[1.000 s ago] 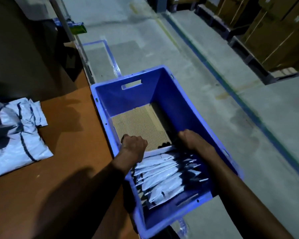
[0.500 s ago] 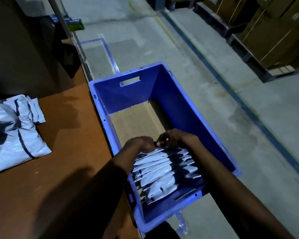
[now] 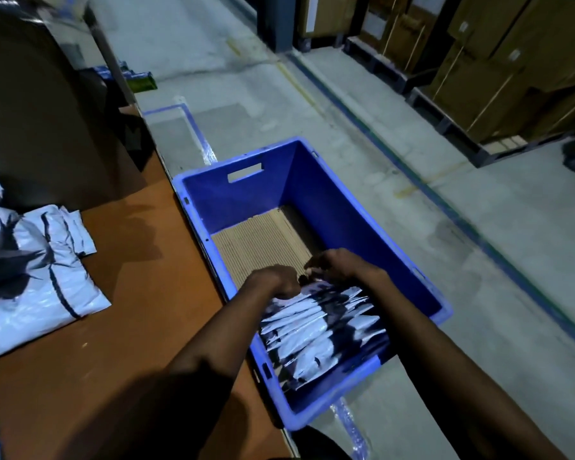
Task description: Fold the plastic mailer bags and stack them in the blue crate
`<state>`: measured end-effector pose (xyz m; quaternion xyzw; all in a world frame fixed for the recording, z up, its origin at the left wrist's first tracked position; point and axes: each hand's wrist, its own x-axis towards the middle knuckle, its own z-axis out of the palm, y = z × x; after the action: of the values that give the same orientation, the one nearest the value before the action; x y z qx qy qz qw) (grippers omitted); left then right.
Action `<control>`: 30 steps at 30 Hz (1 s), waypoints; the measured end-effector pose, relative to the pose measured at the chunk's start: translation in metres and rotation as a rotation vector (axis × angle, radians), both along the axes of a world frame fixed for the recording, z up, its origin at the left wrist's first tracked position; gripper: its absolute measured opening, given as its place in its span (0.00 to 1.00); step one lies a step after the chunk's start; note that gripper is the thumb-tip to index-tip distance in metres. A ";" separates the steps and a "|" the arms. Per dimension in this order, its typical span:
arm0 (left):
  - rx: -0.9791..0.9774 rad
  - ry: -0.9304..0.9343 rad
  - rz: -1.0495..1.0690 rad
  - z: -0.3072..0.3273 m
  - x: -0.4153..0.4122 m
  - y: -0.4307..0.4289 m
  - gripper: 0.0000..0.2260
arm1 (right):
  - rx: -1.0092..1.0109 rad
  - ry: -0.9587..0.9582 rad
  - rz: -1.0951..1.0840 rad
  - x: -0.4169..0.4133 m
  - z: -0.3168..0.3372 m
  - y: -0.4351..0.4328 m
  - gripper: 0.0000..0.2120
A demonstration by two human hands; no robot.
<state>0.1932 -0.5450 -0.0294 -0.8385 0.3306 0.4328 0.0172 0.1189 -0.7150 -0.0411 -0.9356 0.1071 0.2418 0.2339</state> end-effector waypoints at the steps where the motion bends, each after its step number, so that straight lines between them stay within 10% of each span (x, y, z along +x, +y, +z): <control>1: -0.016 -0.085 -0.005 0.016 -0.004 0.007 0.21 | 0.018 -0.066 -0.049 -0.003 0.005 0.001 0.15; 8: -0.403 -0.514 0.071 0.070 -0.027 0.089 0.23 | 0.195 -0.485 -0.261 -0.053 0.055 0.050 0.11; 21: -0.810 -0.696 0.431 0.086 -0.085 0.318 0.12 | 0.368 -0.911 -0.300 -0.095 0.083 0.305 0.08; 26: -0.591 -1.055 0.541 0.064 -0.125 0.429 0.12 | 0.393 -0.831 -0.163 -0.093 0.056 0.413 0.10; 30: -0.319 -0.979 0.611 0.026 -0.133 0.483 0.22 | 0.369 -0.788 -0.094 -0.088 0.040 0.475 0.11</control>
<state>0.0604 -0.0616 -0.0039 -0.9898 0.0891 -0.0733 -0.0837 0.0307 -0.2396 -0.0012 -0.8930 0.0070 -0.1296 0.4310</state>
